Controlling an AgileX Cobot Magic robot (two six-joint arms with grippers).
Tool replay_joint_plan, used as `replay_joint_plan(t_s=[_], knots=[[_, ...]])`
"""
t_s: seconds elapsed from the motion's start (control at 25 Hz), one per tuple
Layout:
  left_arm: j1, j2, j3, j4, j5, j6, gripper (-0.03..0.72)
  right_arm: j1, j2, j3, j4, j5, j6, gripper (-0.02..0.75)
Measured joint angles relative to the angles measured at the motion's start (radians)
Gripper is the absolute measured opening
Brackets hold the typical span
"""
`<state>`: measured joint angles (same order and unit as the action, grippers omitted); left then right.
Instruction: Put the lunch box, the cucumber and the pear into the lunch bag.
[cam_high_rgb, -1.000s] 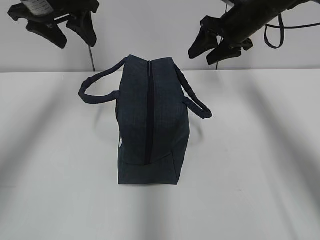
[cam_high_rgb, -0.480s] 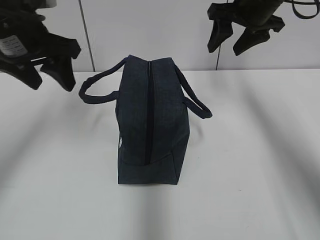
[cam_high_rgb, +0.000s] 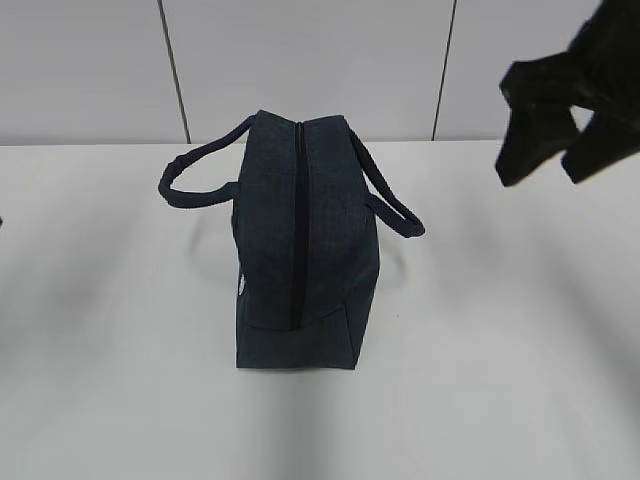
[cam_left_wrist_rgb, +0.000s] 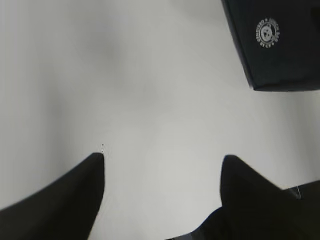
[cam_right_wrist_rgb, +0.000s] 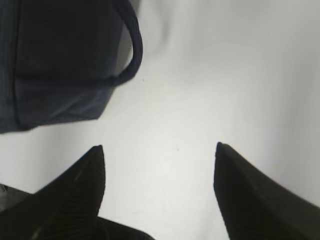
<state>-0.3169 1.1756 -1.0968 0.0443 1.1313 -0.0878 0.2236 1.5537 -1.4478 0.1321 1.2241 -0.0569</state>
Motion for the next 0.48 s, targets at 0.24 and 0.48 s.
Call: replay_joint_plan(t_s=[0.24,0.48], knots=[[0.0,-0.245,0.15,0.001,0.006,0.0,0.487,0.0,-0.276,0.313,-0.045,-0.047,0.002,0.503],[0.0,-0.482,0.28,0.0,0.042,0.0,0.487,0.0,-0.517,0.563,-0.05,-0.074,0.011,0.503]])
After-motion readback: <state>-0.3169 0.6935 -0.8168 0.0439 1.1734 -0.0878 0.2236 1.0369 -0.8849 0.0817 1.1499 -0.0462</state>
